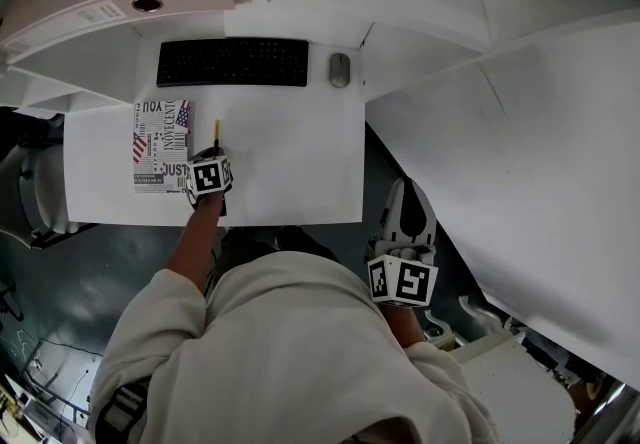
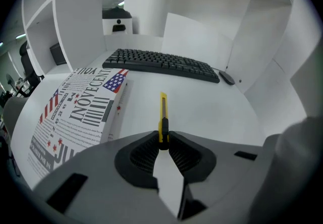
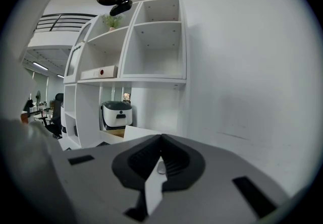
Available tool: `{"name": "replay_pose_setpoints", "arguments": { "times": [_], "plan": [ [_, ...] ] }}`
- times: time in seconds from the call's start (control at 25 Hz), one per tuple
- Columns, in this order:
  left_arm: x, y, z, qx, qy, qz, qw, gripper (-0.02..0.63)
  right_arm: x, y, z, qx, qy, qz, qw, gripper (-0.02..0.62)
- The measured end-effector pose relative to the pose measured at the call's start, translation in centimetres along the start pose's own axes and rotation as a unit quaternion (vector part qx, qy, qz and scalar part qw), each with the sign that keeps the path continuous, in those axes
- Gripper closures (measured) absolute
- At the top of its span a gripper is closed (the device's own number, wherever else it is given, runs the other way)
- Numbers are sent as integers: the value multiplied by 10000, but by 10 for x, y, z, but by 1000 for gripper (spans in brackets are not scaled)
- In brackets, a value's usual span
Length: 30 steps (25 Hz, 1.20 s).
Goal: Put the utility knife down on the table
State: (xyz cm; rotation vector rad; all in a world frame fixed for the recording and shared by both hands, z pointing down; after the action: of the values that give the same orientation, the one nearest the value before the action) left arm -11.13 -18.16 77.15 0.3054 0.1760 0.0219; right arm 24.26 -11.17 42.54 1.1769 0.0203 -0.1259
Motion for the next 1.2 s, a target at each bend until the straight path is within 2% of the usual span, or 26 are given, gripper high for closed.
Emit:
{"name": "replay_pose_setpoints", "arguments": {
  "times": [0.36, 0.64, 1.2],
  "plan": [
    [-3, 3, 13, -405, -8, -124, 9991, 541, 4, 1, 11, -52, 31, 51, 10000, 592],
    [-2, 2, 14, -614, -4, -57, 9981, 540, 4, 0, 17, -48, 20, 96, 9999, 592],
    [0, 1, 13, -686, 93, -33, 9976, 492, -2, -4, 22, -23, -67, 91, 9999, 592]
  ]
}}
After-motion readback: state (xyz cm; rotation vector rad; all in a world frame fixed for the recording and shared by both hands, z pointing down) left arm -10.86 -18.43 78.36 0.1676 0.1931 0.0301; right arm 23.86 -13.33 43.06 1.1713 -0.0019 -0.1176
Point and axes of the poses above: the fingertips, and each gripper's own axes: z forward along the fingers, x to its right, y out of its underside, the point moved 4 cm from there along -z, backward along the fingers, and after that the axes turned 9 degrees about -x, right-handed, at the moved point
